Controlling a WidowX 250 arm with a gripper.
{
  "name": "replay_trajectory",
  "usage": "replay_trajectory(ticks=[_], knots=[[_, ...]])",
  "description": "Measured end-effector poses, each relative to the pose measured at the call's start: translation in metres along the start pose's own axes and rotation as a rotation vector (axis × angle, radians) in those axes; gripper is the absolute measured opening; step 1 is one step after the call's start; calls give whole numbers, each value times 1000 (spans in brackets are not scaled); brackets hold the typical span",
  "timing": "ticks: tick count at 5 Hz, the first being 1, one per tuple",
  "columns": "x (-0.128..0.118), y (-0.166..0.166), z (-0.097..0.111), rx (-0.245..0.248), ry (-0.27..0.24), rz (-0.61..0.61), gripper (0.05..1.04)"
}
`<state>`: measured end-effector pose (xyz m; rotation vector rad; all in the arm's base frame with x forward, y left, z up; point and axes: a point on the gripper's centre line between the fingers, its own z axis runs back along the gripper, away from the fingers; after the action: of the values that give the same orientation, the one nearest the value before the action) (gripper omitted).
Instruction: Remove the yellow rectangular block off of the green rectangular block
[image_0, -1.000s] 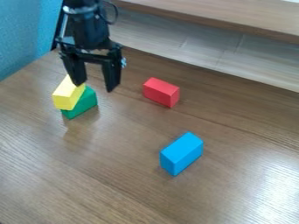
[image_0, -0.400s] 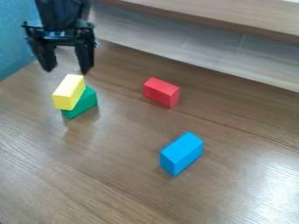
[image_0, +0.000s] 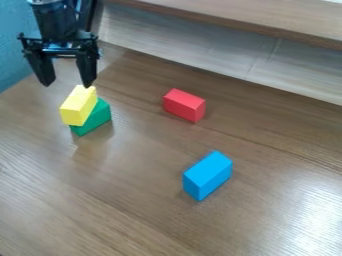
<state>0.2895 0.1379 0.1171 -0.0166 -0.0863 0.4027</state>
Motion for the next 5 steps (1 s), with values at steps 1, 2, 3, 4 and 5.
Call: replay_trajectory(ticks=[1,2,3,4,5], knots=[[12,4,-19,16,16,21,1001],[17,5,-28,19,27,39,1000],[19,7,-35,25,32,50,1001],[18,9,-44,36,54,51,1001],[20,8,-44,38,40,42,1001]])
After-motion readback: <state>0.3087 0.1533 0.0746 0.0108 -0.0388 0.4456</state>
